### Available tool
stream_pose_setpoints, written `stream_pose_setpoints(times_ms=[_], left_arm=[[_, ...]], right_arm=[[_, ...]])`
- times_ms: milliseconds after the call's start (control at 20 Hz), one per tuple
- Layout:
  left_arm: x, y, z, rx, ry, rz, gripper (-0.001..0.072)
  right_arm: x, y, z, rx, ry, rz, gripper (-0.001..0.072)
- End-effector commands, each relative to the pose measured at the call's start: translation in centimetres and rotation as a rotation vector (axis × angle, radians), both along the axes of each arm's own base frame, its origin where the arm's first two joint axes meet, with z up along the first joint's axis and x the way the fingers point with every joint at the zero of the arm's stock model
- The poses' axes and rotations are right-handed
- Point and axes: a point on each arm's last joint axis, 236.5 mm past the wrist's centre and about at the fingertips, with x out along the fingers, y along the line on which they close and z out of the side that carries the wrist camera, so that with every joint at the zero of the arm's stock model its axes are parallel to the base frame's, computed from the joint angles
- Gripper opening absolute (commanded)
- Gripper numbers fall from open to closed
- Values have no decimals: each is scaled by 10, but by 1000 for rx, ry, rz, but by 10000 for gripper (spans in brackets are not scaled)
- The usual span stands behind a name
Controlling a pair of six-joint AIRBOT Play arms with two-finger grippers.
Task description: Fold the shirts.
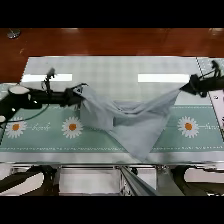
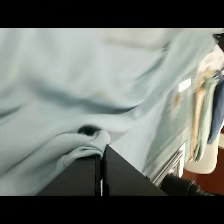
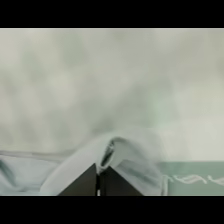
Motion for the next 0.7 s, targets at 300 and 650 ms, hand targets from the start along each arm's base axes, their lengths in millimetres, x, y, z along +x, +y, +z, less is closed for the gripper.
stream_pose_setpoints(times_ms=[300, 650], left_arm=[[23, 63, 381, 305, -881, 228, 17], [-120, 123, 500, 623, -1197, 512, 17]], right_arm=[[-32, 11, 400, -364, -819, -70, 22], [-195, 55, 475, -640, -1005, -135, 22]])
